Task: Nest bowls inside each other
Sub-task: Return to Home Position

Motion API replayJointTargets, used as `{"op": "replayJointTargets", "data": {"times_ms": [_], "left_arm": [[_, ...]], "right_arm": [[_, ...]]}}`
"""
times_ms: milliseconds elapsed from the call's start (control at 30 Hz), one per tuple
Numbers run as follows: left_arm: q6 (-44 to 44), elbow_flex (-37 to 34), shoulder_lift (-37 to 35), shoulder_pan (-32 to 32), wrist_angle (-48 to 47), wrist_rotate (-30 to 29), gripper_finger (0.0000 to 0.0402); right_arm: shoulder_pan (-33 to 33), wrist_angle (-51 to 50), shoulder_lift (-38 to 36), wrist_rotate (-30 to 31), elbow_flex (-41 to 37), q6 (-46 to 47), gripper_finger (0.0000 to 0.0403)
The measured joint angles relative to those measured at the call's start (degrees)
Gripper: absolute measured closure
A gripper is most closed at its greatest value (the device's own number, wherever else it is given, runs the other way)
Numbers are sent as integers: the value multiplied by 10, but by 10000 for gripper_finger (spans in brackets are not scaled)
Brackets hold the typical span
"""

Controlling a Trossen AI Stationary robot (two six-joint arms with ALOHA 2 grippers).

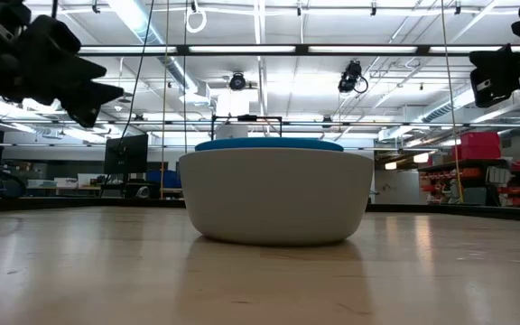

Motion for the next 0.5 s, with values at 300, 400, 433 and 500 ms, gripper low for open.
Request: {"op": "replayJointTargets", "data": {"times_ms": [300,400,433,500], "left_arm": [[2,0,34,59,13,72,195],[2,0,19,62,13,75,195],[2,0,13,62,13,78,195],[2,0,1,62,14,89,195]], "right_arm": [[0,-7,0,35,0,-6,165],[0,-7,0,34,0,-12,159],[0,-7,0,35,0,-12,157],[0,-7,0,39,0,-13,152]]}}
